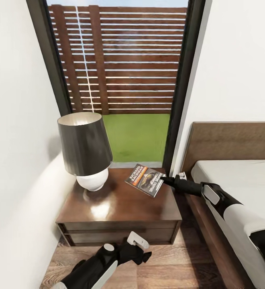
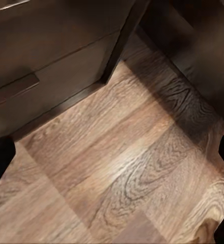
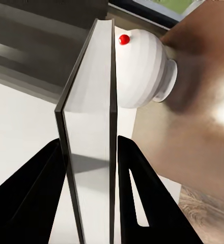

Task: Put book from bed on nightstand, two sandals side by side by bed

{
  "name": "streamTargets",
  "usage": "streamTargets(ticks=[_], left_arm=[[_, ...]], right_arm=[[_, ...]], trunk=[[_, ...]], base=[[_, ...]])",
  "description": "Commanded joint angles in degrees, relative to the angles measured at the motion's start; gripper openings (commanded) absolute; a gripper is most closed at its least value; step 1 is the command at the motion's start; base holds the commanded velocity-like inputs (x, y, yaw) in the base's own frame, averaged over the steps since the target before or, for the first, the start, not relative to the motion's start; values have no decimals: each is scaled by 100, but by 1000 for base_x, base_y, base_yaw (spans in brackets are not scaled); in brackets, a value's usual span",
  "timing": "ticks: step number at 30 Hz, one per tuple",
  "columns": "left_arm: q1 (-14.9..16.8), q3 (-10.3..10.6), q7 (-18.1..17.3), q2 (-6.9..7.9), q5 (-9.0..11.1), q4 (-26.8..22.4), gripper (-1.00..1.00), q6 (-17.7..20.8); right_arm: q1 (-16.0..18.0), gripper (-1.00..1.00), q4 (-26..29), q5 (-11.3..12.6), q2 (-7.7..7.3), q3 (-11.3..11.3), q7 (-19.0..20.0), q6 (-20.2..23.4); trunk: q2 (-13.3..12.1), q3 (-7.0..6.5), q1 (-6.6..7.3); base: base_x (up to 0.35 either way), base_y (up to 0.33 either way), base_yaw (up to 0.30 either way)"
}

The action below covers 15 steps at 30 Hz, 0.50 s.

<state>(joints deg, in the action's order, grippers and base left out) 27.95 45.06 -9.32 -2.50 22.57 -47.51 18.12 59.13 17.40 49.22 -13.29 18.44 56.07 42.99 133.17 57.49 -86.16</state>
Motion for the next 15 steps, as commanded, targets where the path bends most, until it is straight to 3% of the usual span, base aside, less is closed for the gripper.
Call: streamTargets(ticks=[1, 8, 13, 15], left_arm=[[0, 11, 2, 15, -23, -110, 100, 19], [-2, 16, -13, 325, -51, -554, 100, 40], [-2, 12, -27, 686, -33, -932, 100, 21], [-3, 12, -28, 761, -26, -996, 100, 19]], right_arm=[[-1, -100, 0, -5, 0, 2, 0, -1], [-1, -100, -24, -7, 1, 12, -8, -1], [0, -100, -96, 16, 1, 2, -10, -2], [-1, -100, -101, 17, 1, 2, -9, -1]], trunk=[[0, 0, 0], [281, 126, -154], [481, 216, -264], [561, 251, -308]], base=[[0, 0, 0], [0, 0, 0], [0, 0, 0], [0, 0, 0]])
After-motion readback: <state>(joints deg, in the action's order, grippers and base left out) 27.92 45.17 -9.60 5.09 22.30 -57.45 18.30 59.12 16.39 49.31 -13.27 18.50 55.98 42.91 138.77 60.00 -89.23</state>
